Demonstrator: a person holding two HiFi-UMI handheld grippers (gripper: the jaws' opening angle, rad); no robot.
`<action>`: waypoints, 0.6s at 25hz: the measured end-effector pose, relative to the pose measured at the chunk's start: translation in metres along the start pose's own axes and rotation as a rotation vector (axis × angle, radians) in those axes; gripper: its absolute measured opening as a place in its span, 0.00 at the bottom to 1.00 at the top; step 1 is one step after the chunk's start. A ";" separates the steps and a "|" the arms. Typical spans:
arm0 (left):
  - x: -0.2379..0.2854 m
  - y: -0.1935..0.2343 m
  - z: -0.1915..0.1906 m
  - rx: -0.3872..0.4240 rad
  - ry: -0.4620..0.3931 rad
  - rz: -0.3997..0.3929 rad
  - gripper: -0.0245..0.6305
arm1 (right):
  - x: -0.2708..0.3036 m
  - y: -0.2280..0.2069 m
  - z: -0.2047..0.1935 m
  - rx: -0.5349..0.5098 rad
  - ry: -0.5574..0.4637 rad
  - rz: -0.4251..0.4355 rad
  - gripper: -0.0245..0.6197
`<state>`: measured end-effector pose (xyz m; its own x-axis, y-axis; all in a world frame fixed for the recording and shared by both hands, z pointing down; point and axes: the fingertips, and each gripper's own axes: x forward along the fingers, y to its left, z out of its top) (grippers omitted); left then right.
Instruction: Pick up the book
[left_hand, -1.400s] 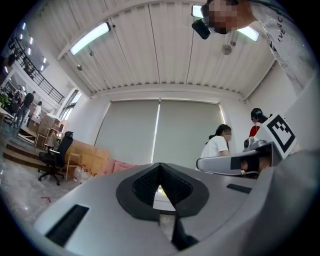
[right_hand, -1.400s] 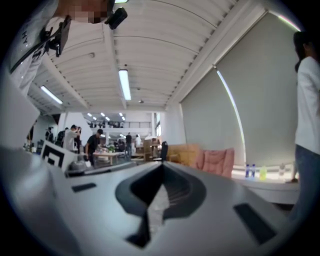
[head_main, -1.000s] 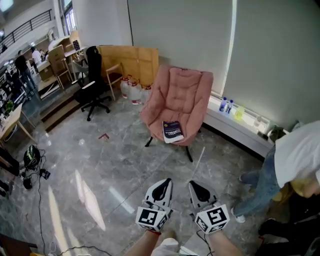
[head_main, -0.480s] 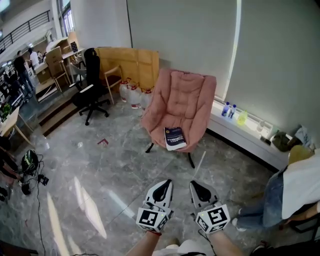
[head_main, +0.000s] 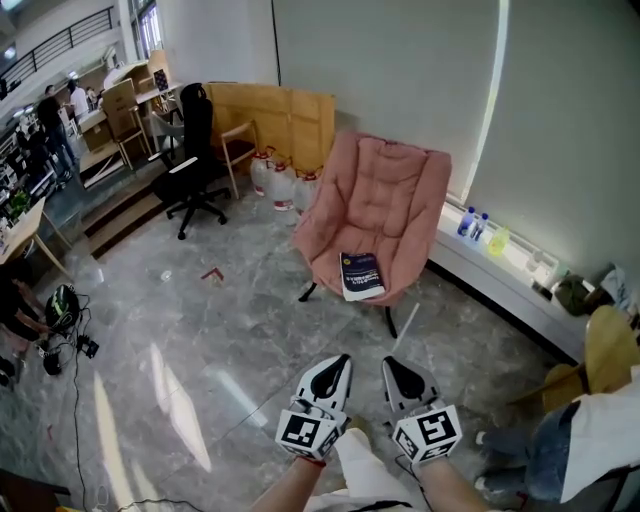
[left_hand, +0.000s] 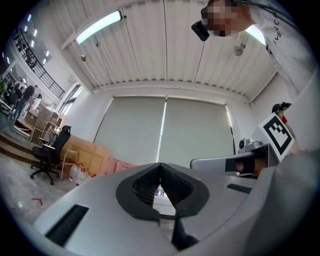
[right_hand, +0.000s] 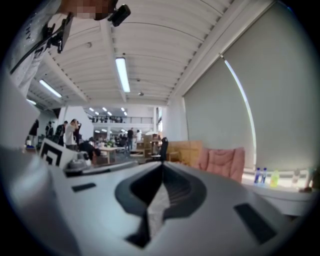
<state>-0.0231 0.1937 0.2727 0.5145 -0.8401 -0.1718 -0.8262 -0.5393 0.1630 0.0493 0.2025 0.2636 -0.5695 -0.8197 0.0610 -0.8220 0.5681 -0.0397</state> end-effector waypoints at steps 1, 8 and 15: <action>0.006 0.001 0.001 0.005 0.000 -0.002 0.05 | 0.005 -0.004 0.001 0.000 -0.005 -0.003 0.06; 0.047 0.017 -0.008 0.035 0.031 -0.020 0.05 | 0.039 -0.037 0.002 0.028 -0.025 -0.044 0.06; 0.094 0.038 -0.021 0.029 0.034 -0.028 0.05 | 0.074 -0.077 -0.008 0.042 -0.009 -0.063 0.06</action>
<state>-0.0014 0.0925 0.2836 0.5449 -0.8263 -0.1428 -0.8172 -0.5614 0.1304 0.0705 0.0988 0.2786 -0.5162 -0.8547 0.0557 -0.8556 0.5118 -0.0774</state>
